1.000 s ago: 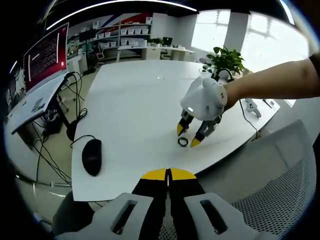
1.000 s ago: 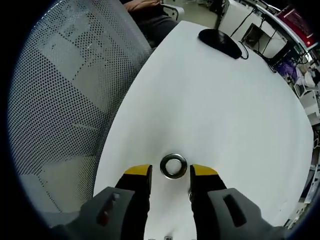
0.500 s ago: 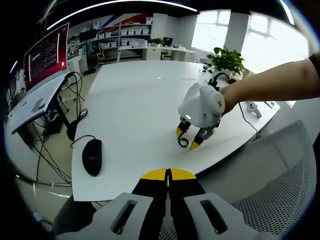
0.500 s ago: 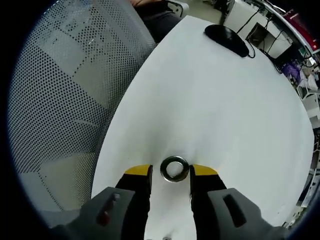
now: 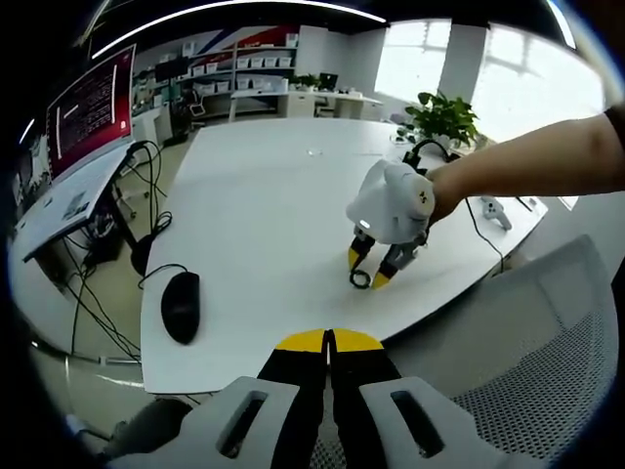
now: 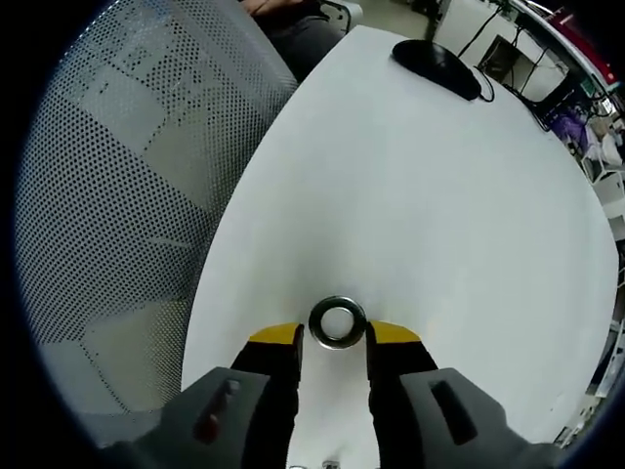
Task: Place the washer onto the threaded stud by aligning its center hole with the stud, sliding it down to the base, and recovering from edge contact or off-axis alignment until the washer reaches the visible bottom stop.
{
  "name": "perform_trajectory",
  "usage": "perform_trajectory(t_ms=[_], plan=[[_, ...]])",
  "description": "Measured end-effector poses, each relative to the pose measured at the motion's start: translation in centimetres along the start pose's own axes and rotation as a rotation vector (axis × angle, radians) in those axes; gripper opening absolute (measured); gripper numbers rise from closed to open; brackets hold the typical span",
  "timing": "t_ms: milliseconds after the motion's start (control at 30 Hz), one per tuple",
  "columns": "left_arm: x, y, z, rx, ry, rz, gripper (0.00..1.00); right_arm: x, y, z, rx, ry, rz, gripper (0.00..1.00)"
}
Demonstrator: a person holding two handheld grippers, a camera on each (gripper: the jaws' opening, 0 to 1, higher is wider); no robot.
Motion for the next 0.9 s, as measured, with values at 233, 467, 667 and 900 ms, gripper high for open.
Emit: perform_trajectory(t_ms=[233, 467, 667, 900], plan=[[-0.05, -0.05, -0.02, 0.003, -0.003, -0.001, 0.0, 0.1, -0.21, -0.01, -0.001, 0.008, 0.04, 0.25], [-0.06, -0.1, -0.02, 0.003, -0.004, 0.0, 0.0, 0.0, -0.32, -0.05, -0.018, 0.016, 0.045, 0.25], [-0.1, -0.13, -0.03, 0.006, -0.005, -0.001, 0.0, -0.23, -0.71, 0.05, -0.084, 0.034, 0.035, 0.25], [-0.11, -0.16, -0.05, 0.01, -0.007, -0.002, 0.0, -0.12, -0.7, 0.06, -0.099, 0.036, 0.061, 0.25]])
Point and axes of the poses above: the point that each gripper's makers call its tool centre point, and the gripper's own axes: z roughly forward along the fingers, x roughly to its right, y roughly out of its underside, the point moved 4 cm from there along -z, roughly backward along the fingers, and after that the axes turned 9 degrees about z, right-handed, at the moved point
